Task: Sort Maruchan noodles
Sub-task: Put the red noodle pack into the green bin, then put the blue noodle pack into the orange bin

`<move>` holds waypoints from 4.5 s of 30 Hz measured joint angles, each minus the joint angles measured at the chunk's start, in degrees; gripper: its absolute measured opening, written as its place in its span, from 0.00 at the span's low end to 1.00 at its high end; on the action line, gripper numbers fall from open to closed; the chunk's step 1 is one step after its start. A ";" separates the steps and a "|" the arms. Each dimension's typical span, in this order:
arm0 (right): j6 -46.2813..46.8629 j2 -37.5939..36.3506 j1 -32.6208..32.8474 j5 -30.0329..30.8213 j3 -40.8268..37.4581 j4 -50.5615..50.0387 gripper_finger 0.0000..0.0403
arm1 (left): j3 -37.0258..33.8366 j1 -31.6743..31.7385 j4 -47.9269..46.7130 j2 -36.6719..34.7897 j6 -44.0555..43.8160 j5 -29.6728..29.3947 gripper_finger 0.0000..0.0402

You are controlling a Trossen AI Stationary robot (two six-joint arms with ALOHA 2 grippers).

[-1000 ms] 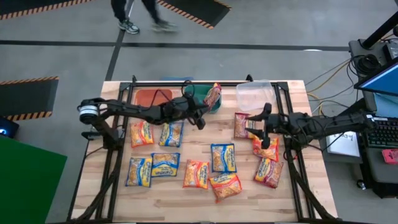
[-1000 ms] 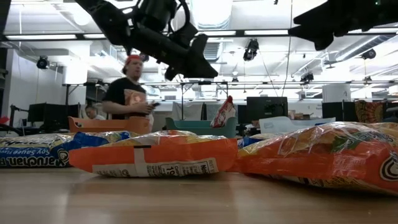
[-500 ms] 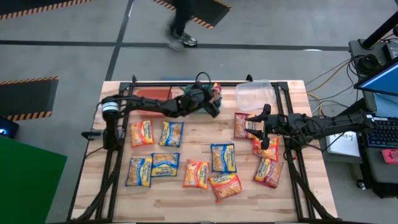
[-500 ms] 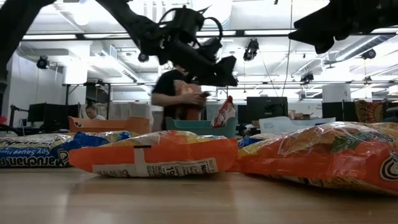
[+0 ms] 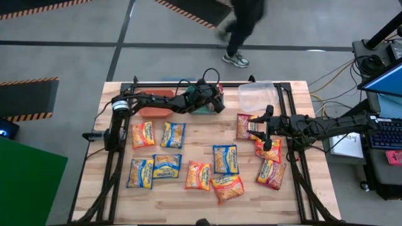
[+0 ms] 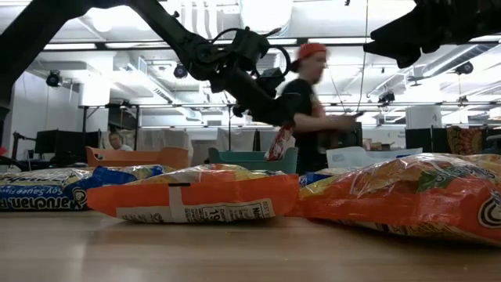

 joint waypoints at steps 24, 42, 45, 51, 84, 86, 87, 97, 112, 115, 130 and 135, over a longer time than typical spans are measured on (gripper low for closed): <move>-0.84 -0.02 -0.02 3.06 0.00 0.04 0.51 | -1.52 -0.34 9.27 0.86 2.67 -2.50 0.00; -1.19 -0.02 -0.02 3.06 0.02 0.08 0.51 | -17.38 -2.82 30.65 1.49 2.70 1.85 0.00; -1.19 -0.02 -0.02 3.06 0.02 0.26 0.51 | -17.38 -2.80 30.78 1.49 0.43 1.70 0.00; -1.54 -0.02 -0.02 3.10 0.02 0.50 0.51 | -16.58 -3.08 30.78 1.49 -10.55 1.69 0.07; -5.69 -2.00 0.00 2.75 -0.69 -0.97 0.51 | -16.06 -10.21 -3.40 -20.59 -2.19 5.07 0.27; -5.70 -2.63 0.00 2.77 -0.84 -1.37 0.51 | -16.06 -10.85 -9.80 -22.68 -3.13 5.06 0.27; -5.68 -2.96 0.00 2.92 -0.88 -1.68 0.51 | -16.06 -11.13 -13.46 -23.68 -4.15 5.07 0.27; -5.10 -3.30 0.00 6.03 -0.94 -1.77 0.51 | -16.06 -14.55 -51.30 -27.08 -25.10 11.99 0.27; -6.04 -3.30 -0.02 7.77 -0.96 -1.20 0.51 | -16.09 -17.59 -65.75 -23.87 -38.69 16.70 0.27; -6.19 -3.30 -0.02 8.74 -0.96 -1.20 0.51 | -16.09 -17.59 -65.51 -22.59 -40.52 15.51 0.26; -7.33 -3.30 -0.01 9.52 -0.96 -0.79 0.51 | -12.61 -17.64 -62.83 -17.38 -47.89 7.52 0.38; -7.31 -3.30 -0.02 9.64 -0.96 -0.81 0.51 | -12.26 -17.86 -62.91 -13.66 -50.24 7.51 0.48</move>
